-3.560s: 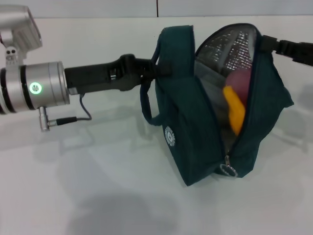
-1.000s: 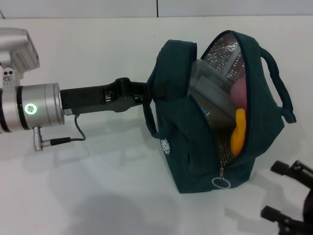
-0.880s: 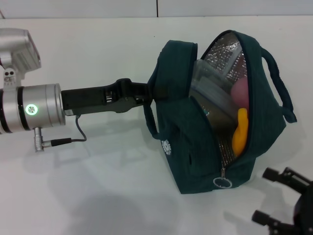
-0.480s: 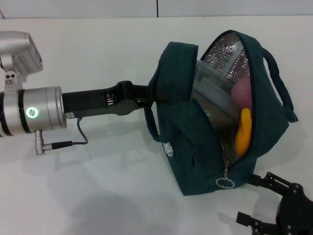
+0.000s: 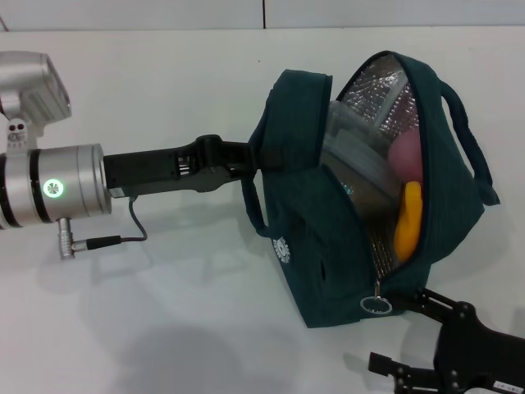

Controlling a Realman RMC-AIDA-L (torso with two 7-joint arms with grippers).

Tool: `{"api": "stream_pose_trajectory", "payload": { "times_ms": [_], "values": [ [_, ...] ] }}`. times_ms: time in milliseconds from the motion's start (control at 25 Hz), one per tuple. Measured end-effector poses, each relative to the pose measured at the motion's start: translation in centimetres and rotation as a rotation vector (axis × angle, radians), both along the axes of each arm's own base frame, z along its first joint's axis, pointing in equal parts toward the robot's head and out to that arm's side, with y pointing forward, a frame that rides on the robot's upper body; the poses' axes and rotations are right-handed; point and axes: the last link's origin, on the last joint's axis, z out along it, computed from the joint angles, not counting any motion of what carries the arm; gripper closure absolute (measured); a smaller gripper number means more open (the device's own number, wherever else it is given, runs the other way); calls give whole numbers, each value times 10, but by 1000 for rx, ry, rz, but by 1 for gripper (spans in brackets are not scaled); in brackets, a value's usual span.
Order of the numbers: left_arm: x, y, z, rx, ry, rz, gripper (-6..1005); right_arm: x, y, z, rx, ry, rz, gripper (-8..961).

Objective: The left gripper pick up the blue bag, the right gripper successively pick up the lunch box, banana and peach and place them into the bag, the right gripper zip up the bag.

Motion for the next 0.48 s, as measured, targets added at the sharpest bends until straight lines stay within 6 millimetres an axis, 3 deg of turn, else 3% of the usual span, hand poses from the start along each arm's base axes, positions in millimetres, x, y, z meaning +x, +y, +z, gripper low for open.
{"api": "stream_pose_trajectory", "payload": {
  "times_ms": [480],
  "values": [
    [0, 0, 0, 5, 1, -5, 958, -6, 6, -7, -37, -22, 27, 95]
  ]
}}
